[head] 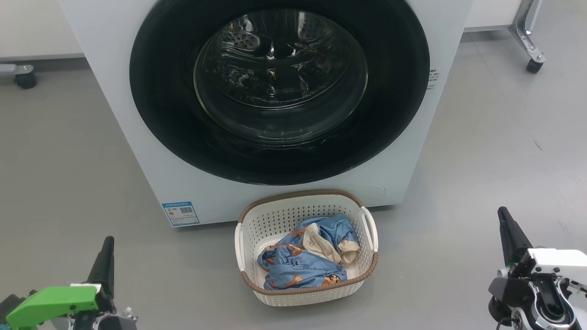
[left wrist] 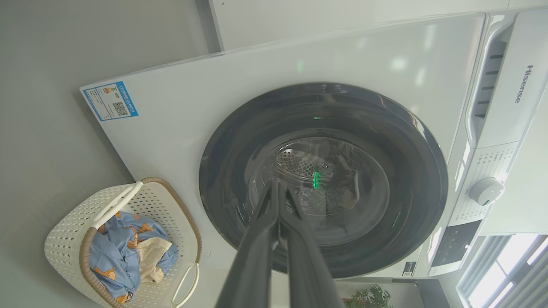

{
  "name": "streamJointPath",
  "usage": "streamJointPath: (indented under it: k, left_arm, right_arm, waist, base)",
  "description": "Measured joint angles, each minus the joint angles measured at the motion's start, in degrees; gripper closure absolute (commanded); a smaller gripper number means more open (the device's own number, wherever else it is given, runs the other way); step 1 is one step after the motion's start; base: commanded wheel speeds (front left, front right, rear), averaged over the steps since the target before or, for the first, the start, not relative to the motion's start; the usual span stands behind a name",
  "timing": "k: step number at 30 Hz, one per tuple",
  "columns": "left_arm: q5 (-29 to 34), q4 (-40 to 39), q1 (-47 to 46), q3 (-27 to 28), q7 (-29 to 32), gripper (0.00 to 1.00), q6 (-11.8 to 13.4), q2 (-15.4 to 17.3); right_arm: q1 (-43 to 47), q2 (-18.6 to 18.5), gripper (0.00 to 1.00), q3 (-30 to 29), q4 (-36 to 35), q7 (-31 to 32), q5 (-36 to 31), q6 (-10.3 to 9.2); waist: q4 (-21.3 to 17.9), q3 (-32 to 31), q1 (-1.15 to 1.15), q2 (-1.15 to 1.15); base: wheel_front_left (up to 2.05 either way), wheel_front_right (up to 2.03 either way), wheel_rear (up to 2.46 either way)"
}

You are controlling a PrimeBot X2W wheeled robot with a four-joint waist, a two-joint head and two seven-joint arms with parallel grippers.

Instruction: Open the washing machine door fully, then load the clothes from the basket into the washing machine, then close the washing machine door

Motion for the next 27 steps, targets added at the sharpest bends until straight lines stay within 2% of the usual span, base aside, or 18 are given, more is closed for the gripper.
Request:
streamJointPath:
  k: [18,19,27]
  left_arm:
    - [0.0,0.4,0.2,0.0,0.1,1.00,0.0,-0.2]
    - [0.0,1.1,0.6,-0.1,0.1,0.00,0.1,-0.4]
    - [0.0,4.2,4.1,-0.9,0.0,0.00,0.1,-2.2]
  right_arm:
    - [0.2,0.2,1.00,0.0,0.4,0.0,0.0,-0.02]
    - [0.6,0.4,0.00,0.0,1.0,0.0,0.0,-0.05]
    - [4.1,2.5,0.00,0.2,3.9,-0.1,0.0,-0.05]
  waist:
    - [0.0,0.0,0.00,0.00]
    - [0.0,0.0,0.00,0.00]
    - [0.0,0.0,0.00,0.00]
  base:
    - [0.00,0.00,0.00]
    - [0.00,0.00,0.00]
    - [0.00,0.00,0.00]
